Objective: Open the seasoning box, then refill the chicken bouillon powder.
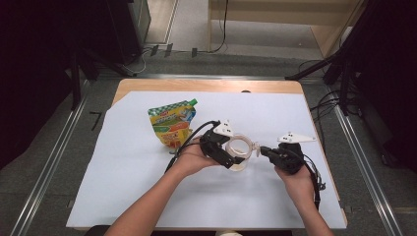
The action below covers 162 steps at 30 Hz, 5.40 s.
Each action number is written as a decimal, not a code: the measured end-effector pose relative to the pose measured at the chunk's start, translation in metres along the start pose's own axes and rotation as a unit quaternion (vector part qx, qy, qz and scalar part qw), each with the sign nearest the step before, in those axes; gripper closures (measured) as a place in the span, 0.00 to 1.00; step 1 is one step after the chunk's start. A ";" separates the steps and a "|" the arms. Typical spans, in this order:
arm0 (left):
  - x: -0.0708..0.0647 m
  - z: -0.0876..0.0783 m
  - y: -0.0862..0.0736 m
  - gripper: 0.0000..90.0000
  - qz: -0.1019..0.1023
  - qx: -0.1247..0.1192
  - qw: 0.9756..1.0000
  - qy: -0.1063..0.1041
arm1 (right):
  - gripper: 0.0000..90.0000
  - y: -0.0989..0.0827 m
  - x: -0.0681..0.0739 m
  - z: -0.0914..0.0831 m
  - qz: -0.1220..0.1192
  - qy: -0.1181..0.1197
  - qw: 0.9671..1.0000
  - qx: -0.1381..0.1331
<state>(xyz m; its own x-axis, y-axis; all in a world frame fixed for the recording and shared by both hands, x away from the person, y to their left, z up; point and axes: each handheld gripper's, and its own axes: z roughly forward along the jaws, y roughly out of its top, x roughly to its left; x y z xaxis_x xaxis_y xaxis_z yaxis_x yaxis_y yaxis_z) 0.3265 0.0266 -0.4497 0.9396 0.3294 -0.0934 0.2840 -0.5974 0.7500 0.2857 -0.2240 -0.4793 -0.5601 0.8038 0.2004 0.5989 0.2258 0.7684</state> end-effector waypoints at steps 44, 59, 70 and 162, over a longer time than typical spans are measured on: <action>-0.018 -0.012 0.058 0.81 -0.013 0.006 0.996 -0.085 | 1.00 0.000 -0.001 -0.002 0.000 0.007 1.000 -0.006; -0.020 0.007 0.070 0.75 -0.025 0.003 0.995 -0.098 | 1.00 0.000 -0.001 -0.002 0.004 0.012 1.000 -0.008; -0.023 -0.005 0.066 0.59 -0.034 0.009 0.994 -0.105 | 0.95 -0.002 -0.004 -0.006 0.003 0.011 1.000 -0.017; 0.064 -0.221 -0.090 0.52 -0.190 -0.030 0.977 0.091 | 0.54 -0.022 0.077 0.004 -0.102 0.139 0.985 0.023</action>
<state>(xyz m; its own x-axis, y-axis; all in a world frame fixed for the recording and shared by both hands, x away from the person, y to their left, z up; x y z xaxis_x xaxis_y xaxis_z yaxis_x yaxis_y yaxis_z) 0.3191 0.2630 -0.3784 0.7177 0.6470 -0.2576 0.5882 -0.3652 0.7215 0.2318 -0.1651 -0.4826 -0.8033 0.5580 0.2082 0.4790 0.3977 0.7825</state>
